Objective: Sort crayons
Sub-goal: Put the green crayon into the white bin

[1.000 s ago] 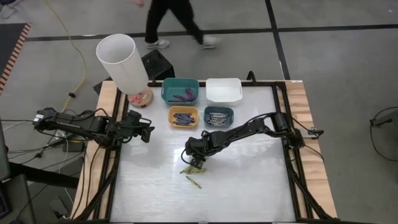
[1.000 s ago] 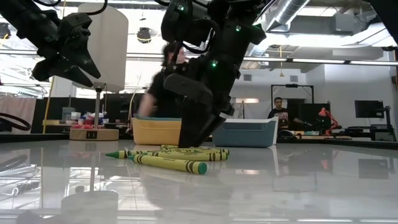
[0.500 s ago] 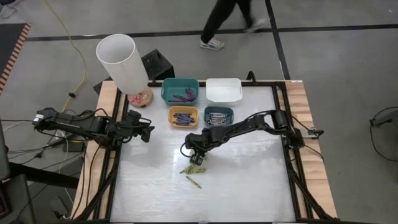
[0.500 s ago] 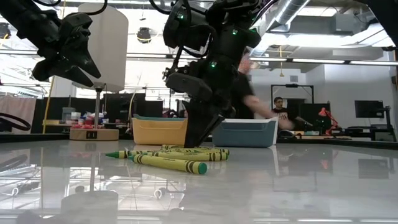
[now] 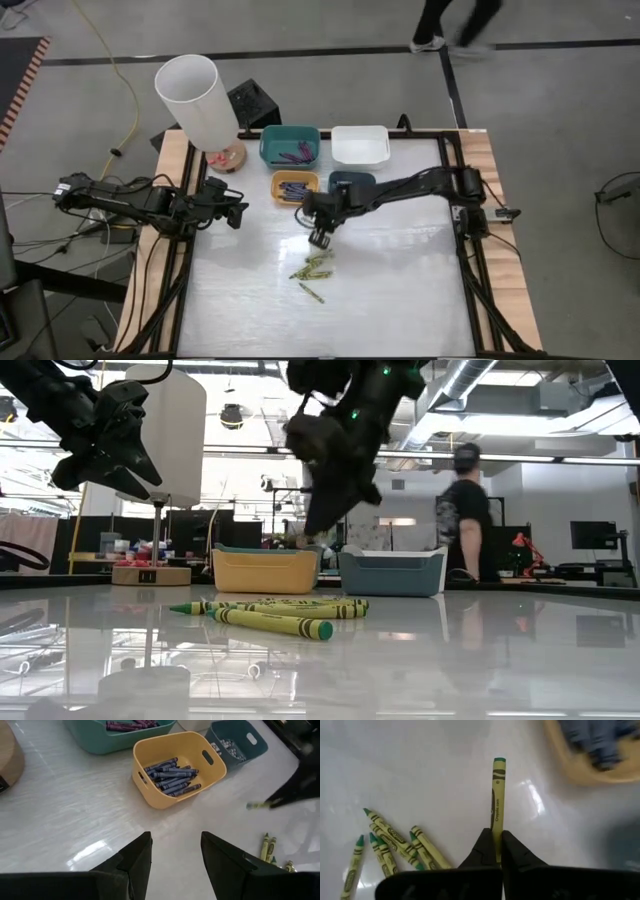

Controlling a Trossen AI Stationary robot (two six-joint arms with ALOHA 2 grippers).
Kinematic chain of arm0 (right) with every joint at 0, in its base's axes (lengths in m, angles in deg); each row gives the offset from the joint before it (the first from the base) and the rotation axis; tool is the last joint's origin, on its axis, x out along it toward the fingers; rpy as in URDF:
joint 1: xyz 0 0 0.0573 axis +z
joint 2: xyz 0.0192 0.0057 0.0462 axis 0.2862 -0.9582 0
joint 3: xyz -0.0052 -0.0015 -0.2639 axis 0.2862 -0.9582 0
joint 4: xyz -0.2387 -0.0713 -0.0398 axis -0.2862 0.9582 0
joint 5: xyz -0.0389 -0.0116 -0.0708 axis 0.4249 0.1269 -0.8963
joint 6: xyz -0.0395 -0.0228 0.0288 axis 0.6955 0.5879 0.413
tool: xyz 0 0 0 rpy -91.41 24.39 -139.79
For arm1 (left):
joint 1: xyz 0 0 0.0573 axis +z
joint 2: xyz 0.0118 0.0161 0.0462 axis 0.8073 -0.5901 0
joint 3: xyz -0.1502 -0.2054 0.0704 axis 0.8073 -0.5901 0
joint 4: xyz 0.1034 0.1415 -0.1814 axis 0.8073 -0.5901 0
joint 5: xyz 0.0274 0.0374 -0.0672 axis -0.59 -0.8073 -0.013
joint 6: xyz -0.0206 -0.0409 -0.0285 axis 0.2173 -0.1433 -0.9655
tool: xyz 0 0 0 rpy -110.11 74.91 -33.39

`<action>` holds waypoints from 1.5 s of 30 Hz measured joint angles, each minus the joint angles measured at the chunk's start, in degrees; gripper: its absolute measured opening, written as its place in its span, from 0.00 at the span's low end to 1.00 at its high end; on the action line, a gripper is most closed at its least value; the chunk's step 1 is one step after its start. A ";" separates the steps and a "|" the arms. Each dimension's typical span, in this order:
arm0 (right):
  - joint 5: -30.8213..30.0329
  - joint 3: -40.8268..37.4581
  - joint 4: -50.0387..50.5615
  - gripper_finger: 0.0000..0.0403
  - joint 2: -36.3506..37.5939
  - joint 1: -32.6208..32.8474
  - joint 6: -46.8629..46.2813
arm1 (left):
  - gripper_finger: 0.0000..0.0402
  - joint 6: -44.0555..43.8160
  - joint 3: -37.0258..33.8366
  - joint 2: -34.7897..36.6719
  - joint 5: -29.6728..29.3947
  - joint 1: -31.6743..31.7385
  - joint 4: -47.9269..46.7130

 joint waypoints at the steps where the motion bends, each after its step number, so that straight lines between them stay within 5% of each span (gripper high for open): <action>1: -0.05 0.00 0.88 0.01 1.22 -0.68 0.18 | 0.40 0.00 0.00 -0.02 -0.02 0.00 0.00; 12: -8.04 0.07 9.99 0.01 15.17 -12.33 1.44 | 0.40 -1.21 0.00 -0.02 -0.13 0.01 0.26; 19: -13.39 0.09 14.61 0.01 17.08 -21.74 -1.43 | 0.40 -2.73 0.00 0.00 -1.06 0.01 0.31; 45: -10.50 0.04 11.49 0.01 -2.96 -35.52 -1.14 | 0.40 -4.11 0.00 0.00 -1.90 0.00 -0.11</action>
